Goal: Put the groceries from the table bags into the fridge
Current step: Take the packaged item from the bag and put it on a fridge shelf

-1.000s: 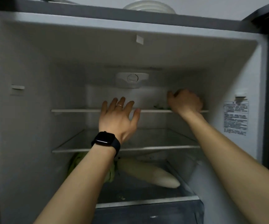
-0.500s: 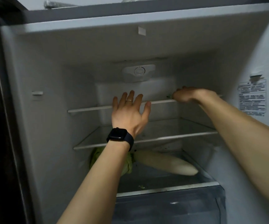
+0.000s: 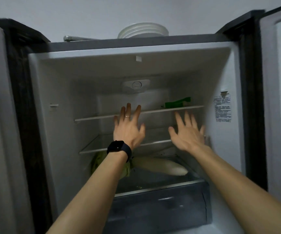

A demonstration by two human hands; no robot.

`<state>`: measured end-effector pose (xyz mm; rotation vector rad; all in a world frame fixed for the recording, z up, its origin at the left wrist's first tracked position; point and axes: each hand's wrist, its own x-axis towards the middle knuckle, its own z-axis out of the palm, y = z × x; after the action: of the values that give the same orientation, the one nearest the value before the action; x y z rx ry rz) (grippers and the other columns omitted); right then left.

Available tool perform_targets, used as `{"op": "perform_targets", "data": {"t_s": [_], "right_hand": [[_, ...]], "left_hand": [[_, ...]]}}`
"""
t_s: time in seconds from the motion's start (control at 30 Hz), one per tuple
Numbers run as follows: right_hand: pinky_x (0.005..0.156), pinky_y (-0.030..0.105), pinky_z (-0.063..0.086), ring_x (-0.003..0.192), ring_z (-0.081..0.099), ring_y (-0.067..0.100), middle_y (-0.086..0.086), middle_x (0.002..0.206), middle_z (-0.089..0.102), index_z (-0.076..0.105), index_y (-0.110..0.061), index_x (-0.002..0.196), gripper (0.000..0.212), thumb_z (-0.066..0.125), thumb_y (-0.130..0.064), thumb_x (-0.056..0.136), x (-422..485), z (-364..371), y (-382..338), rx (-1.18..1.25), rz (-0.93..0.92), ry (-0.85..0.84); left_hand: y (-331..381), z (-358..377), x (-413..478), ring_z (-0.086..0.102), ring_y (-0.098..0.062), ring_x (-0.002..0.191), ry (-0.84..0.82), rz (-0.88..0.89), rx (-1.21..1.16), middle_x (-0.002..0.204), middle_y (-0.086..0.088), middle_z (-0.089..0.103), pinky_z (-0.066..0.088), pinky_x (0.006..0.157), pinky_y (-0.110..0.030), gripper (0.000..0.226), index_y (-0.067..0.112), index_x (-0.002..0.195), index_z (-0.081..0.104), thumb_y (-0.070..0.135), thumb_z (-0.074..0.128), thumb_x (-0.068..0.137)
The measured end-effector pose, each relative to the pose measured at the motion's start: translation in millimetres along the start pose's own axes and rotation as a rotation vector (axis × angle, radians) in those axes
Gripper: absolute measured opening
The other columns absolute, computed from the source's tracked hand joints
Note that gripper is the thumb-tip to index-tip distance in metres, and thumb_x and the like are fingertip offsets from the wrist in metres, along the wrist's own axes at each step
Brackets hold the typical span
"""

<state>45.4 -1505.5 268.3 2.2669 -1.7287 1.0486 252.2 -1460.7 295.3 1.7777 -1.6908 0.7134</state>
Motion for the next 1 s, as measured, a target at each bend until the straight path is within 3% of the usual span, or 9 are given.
{"op": "perform_targets", "data": {"t_s": [0.13, 0.27, 0.47, 0.67, 0.9, 1.0], "right_hand": [[0.123, 0.053, 0.014, 0.155, 0.006, 0.021, 0.001, 0.168, 0.008, 0.016, -0.031, 0.159, 0.067, 0.042, -0.049, 0.1, -60.5, 3.0, -2.7, 0.205, -0.043, 0.063], [0.123, 0.033, 0.018, 0.151, 0.022, 0.017, -0.002, 0.162, 0.032, 0.041, -0.031, 0.151, 0.054, 0.054, -0.035, 0.099, -129.4, 2.9, -5.2, 0.429, -0.111, 0.16], [0.119, 0.03, 0.023, 0.146, 0.025, 0.002, -0.016, 0.152, 0.044, 0.054, -0.036, 0.141, 0.041, 0.055, -0.037, 0.1, -234.9, -4.5, 3.1, 0.545, -0.202, 0.159], [0.117, 0.025, 0.024, 0.147, 0.025, 0.003, -0.014, 0.149, 0.048, 0.058, -0.033, 0.138, 0.041, 0.049, -0.042, 0.099, -322.1, 0.9, 11.8, 0.563, -0.317, 0.034], [0.119, 0.043, 0.029, 0.147, 0.026, 0.009, -0.011, 0.149, 0.05, 0.059, -0.032, 0.137, 0.043, 0.045, -0.043, 0.098, -418.7, 7.5, 13.2, 0.602, -0.473, -0.242], [0.121, 0.042, 0.025, 0.148, 0.025, 0.011, -0.011, 0.15, 0.048, 0.057, -0.034, 0.139, 0.046, 0.041, -0.047, 0.098, -460.6, 10.6, -3.7, 0.566, -0.583, -0.377]], "left_hand": [[11.1, 6.0, -56.5, 0.002, -0.024, 0.153, 0.032, -0.002, -0.13, 0.167, -0.004, 0.002, 0.005, 0.123, -0.052, 0.076, 0.039, 0.157, 0.007, 0.041, 0.05, 0.094], [15.4, 11.8, -113.5, 0.005, -0.021, 0.153, -0.016, -0.001, -0.212, 0.166, -0.001, 0.01, 0.01, 0.123, -0.052, 0.076, 0.042, 0.156, 0.014, 0.039, 0.054, 0.091], [29.1, -2.6, -229.0, 0.006, -0.014, 0.153, -0.022, -0.066, -0.346, 0.165, 0.006, 0.016, 0.011, 0.123, -0.048, 0.067, 0.044, 0.153, 0.025, 0.037, 0.055, 0.093], [41.7, -31.0, -358.1, 0.008, -0.014, 0.153, -0.077, -0.15, -0.23, 0.165, 0.008, 0.016, 0.013, 0.121, -0.047, 0.065, 0.045, 0.153, 0.026, 0.038, 0.054, 0.094], [43.5, -95.5, -504.4, 0.017, -0.02, 0.151, -0.165, -0.425, 0.028, 0.161, 0.003, 0.028, 0.017, 0.12, -0.05, 0.061, 0.041, 0.15, 0.036, 0.039, 0.052, 0.091], [43.0, -138.5, -565.4, 0.024, -0.022, 0.149, -0.211, -0.554, 0.163, 0.157, 0.002, 0.037, 0.021, 0.119, -0.052, 0.056, 0.041, 0.146, 0.043, 0.041, 0.05, 0.09]]}}
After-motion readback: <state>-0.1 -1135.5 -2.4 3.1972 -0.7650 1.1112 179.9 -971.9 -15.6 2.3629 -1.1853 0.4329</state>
